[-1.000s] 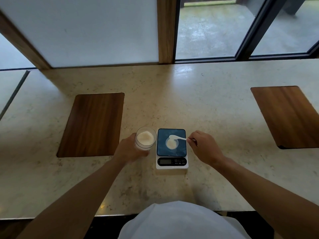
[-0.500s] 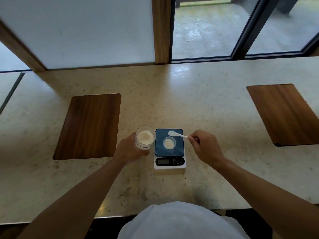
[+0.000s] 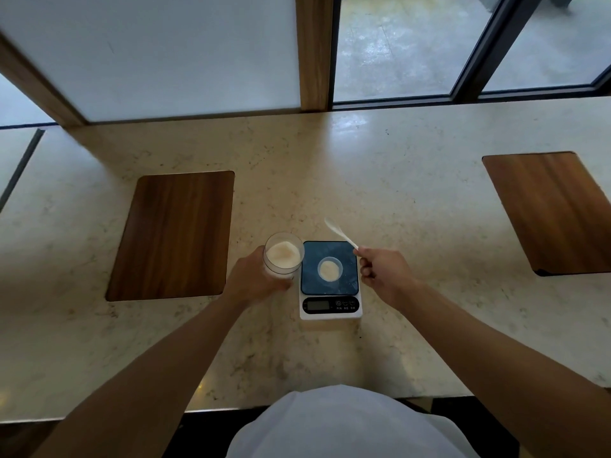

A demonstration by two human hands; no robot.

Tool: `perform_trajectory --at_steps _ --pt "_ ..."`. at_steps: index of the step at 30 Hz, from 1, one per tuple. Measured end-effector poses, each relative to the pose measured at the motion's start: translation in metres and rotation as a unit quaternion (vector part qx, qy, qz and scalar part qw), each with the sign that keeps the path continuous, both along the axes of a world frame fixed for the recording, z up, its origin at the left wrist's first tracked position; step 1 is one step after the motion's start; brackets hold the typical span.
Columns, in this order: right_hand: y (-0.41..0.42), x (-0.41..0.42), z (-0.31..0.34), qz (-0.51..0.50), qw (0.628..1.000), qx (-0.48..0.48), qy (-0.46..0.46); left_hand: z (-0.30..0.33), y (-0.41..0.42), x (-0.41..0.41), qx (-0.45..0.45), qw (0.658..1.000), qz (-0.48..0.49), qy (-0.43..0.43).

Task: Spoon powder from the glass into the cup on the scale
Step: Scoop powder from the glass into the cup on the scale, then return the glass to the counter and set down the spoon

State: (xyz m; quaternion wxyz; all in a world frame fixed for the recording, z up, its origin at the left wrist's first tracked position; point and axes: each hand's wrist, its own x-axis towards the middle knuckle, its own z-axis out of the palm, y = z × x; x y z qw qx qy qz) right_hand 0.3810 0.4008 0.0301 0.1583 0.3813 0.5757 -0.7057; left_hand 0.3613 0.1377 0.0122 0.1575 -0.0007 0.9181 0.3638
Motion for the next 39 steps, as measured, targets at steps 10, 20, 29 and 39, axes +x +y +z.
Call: perform_trajectory --at_steps 10,20,29,39 --pt "-0.027 -0.038 -0.004 0.009 0.996 -0.09 0.001 -0.007 -0.014 -0.03 0.015 1.0 0.016 -0.006" --pt "-0.055 -0.101 -0.008 0.044 0.993 -0.109 -0.008 -0.015 -0.032 -0.08 0.032 0.999 0.033 0.008" --pt "-0.081 -0.162 -0.018 0.069 0.991 -0.116 -0.004 -0.021 -0.047 -0.133 0.047 0.997 0.054 0.029" --pt "-0.1 -0.221 -0.029 0.077 0.995 -0.063 0.008 -0.026 -0.055 -0.206 0.029 0.988 0.119 0.09"
